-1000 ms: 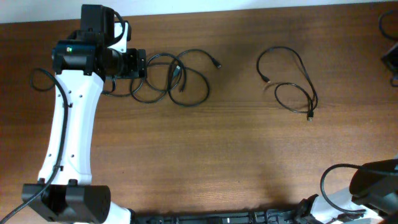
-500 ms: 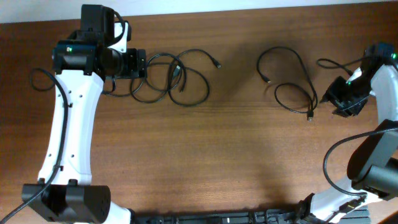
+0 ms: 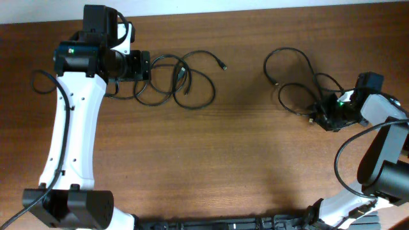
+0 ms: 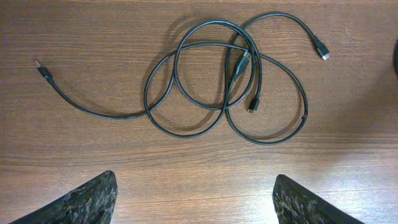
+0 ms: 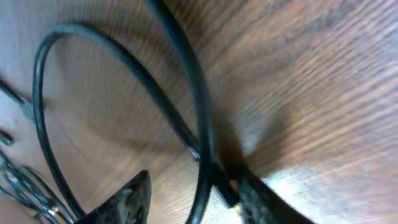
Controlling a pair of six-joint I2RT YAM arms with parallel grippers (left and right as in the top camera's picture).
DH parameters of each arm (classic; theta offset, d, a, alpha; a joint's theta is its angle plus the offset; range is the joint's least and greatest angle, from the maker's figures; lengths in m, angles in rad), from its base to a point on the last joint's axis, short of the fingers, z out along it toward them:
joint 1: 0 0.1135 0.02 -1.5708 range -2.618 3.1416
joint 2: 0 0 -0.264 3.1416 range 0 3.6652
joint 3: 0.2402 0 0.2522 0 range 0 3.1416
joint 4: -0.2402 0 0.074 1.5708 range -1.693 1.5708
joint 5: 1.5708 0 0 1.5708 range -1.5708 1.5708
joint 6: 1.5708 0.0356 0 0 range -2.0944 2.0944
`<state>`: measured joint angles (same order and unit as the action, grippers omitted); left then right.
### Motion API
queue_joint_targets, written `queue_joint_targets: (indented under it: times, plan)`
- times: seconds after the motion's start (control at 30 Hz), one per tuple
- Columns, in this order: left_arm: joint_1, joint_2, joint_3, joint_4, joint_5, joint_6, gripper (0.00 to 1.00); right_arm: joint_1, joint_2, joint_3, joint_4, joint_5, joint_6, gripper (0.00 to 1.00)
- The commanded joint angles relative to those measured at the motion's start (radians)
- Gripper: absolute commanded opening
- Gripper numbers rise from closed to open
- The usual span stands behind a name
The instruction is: Untangle cables
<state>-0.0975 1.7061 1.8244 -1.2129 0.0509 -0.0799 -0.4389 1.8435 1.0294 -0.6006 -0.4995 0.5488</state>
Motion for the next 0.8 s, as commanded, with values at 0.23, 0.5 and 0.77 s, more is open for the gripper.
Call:
queue_joint_targets:
  times: [0.23,0.5,0.77]
  plan:
    - [0.006,-0.021,0.009,-0.012,-0.006,-0.01,0.81,0.0,-0.002,-0.068,0.179,-0.174,0.042,0.04]
    - [0.006,-0.021,0.009,-0.013,-0.003,-0.01,0.8,-0.02,-0.011,-0.01,0.264,-0.124,-0.153,0.04]
    - [0.006,-0.021,0.009,-0.012,-0.003,-0.011,0.81,-0.149,-0.121,0.476,-0.285,0.57,-0.118,0.04]
